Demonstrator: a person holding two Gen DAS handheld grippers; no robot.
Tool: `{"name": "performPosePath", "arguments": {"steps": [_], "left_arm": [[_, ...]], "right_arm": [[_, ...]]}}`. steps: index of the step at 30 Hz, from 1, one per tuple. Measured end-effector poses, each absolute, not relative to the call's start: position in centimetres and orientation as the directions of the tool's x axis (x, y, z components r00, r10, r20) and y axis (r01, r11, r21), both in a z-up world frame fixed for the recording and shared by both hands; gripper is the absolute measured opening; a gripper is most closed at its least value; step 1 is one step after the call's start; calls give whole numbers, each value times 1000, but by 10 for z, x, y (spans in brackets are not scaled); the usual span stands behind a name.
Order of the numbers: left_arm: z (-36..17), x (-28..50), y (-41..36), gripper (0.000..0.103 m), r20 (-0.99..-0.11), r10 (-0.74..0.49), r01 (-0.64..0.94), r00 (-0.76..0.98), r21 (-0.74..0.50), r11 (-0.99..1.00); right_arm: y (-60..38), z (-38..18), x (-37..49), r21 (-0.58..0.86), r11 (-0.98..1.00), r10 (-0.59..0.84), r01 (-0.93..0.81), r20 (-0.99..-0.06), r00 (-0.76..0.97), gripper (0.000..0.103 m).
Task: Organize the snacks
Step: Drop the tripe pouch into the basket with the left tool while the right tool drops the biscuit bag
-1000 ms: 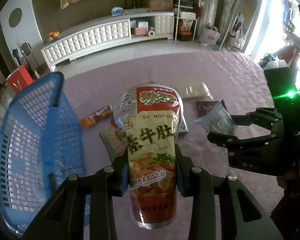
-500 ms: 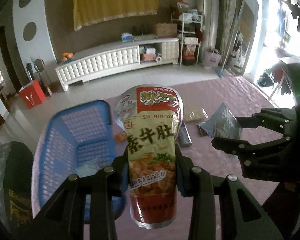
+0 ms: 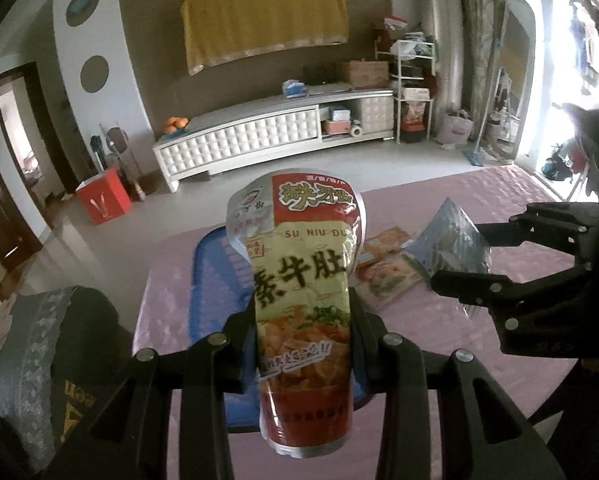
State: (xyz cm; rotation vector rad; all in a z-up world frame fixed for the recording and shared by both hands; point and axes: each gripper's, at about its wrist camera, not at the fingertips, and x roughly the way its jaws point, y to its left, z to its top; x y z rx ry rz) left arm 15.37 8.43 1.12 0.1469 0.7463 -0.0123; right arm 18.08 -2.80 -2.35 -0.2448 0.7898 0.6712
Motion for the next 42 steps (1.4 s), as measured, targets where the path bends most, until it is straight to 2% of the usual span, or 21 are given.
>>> {"name": "performPosePath", "arguments": {"steps": [6, 11, 21, 27, 32, 37, 42], "left_arm": [[-2, 156, 126, 34, -712, 56, 7, 700, 85, 996], [-25, 166, 153, 34, -750, 6, 0, 661, 8, 1000], [-65, 189, 167, 35, -819, -22, -4, 574, -29, 1000], [-73, 190, 173, 42, -818, -36, -17, 574, -55, 998], [-72, 187, 175, 61, -806, -41, -11, 591, -58, 998], [-65, 186, 179, 65, -794, -22, -19, 607, -42, 999], [-61, 184, 184, 65, -790, -9, -34, 614, -38, 999]], "right_arm": [[10, -38, 192, 43, 741, 463, -670, -756, 463, 59], [35, -48, 198, 33, 728, 448, -685, -778, 439, 59], [65, -67, 217, -43, 706, 381, -707, -819, 430, 59], [70, -74, 221, -67, 695, 360, -716, -829, 427, 59], [74, -80, 224, -70, 683, 361, -727, -833, 419, 59], [79, -83, 228, -60, 672, 371, -739, -835, 406, 59], [82, -82, 228, -57, 662, 378, -747, -835, 399, 59]]}}
